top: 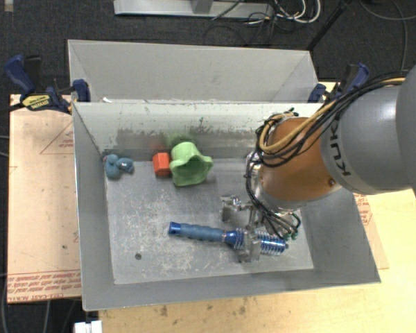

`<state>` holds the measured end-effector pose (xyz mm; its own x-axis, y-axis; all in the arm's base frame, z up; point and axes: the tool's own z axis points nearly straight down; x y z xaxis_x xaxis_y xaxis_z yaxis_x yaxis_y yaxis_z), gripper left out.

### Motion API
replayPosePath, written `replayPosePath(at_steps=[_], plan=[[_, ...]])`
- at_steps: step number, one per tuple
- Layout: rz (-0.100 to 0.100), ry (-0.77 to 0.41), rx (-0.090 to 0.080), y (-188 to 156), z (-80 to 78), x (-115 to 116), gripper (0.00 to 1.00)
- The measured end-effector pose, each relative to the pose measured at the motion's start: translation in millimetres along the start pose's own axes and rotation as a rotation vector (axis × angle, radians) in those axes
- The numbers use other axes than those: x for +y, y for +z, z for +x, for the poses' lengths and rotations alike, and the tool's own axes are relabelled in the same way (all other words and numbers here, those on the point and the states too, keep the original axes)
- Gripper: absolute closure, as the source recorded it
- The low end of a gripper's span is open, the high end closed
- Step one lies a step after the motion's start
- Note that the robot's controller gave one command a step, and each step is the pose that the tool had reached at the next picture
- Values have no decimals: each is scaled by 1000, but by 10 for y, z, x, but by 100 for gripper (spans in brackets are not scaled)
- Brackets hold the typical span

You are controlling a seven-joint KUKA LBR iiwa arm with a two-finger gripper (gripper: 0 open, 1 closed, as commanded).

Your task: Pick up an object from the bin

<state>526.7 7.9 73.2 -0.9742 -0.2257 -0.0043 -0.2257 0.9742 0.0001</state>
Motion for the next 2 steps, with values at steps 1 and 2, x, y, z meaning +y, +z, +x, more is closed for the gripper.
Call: replayPosePath(at_steps=[1,2], plan=[[-1,1,3,4,9,3,100],[1,-31,-3,-1151,252,-15,100]])
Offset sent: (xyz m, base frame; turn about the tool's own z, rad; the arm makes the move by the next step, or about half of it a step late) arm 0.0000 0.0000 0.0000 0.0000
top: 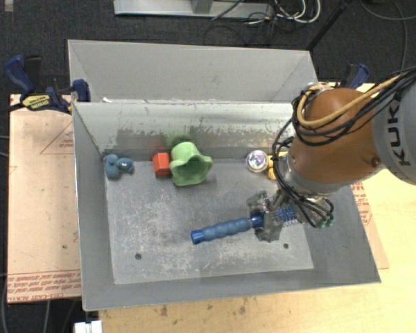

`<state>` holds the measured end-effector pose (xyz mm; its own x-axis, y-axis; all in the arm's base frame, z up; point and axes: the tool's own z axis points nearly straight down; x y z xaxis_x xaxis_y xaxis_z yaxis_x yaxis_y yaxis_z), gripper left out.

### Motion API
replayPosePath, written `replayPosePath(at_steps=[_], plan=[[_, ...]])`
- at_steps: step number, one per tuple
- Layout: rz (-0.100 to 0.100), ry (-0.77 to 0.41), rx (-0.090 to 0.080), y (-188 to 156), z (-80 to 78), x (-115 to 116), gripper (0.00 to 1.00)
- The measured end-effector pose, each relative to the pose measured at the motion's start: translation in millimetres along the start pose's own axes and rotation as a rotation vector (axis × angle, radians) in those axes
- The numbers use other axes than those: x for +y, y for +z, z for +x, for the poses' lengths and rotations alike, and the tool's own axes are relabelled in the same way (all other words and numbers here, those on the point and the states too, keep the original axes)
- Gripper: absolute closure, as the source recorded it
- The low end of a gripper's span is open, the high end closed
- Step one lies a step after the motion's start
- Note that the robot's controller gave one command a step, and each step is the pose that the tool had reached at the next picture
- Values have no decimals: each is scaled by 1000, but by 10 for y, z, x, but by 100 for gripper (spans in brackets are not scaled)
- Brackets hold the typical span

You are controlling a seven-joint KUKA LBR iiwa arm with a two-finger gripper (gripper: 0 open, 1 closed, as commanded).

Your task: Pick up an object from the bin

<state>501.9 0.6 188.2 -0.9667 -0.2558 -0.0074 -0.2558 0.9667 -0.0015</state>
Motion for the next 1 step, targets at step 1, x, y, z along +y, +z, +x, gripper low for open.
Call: replayPosePath(at_steps=[1], plan=[[0,-306,2,-629,86,-356,100]])
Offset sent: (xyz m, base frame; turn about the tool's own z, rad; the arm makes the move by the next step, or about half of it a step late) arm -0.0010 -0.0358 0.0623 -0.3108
